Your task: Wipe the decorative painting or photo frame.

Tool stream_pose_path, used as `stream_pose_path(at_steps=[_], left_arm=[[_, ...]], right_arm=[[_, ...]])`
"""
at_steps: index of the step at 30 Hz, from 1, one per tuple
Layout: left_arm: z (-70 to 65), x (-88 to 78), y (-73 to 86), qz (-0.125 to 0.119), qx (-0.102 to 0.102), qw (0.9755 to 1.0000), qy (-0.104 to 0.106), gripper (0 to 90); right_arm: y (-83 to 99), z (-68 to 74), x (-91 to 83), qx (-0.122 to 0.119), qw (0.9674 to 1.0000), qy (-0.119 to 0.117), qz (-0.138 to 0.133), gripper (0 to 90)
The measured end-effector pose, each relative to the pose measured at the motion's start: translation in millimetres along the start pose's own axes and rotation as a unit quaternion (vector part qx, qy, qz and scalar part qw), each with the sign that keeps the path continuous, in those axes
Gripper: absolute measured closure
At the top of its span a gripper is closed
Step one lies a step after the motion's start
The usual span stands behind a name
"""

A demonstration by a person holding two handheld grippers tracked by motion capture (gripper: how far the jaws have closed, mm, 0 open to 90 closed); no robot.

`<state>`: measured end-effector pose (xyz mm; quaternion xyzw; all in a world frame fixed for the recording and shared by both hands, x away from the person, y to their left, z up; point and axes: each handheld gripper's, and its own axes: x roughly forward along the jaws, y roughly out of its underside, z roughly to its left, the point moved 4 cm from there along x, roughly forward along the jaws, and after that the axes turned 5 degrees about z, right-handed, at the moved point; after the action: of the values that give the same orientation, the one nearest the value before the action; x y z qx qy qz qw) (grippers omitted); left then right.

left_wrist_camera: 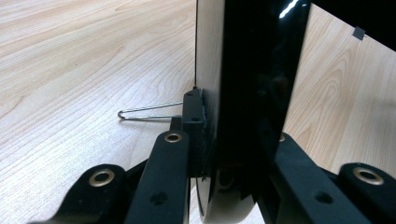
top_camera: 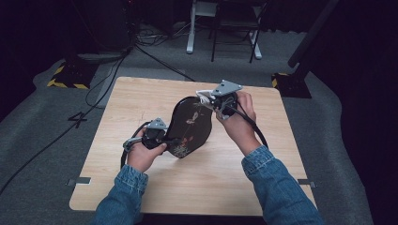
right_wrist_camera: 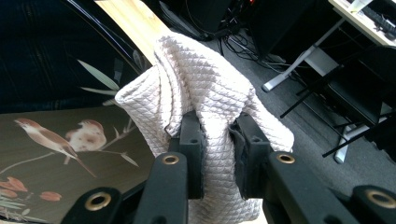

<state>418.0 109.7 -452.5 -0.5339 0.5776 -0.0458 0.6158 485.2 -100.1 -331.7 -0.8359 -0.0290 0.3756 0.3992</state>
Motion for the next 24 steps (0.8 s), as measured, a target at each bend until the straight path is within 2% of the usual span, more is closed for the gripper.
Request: stream_pose_path(at_steps=[24], left_arm=[[0.7, -0.2, 0.0, 0.000, 0.003, 1.0000, 0.004, 80.0]], right_arm=[[22.5, -10.7, 9.9, 0.025, 0.9993, -0.001, 0.028, 76.2]])
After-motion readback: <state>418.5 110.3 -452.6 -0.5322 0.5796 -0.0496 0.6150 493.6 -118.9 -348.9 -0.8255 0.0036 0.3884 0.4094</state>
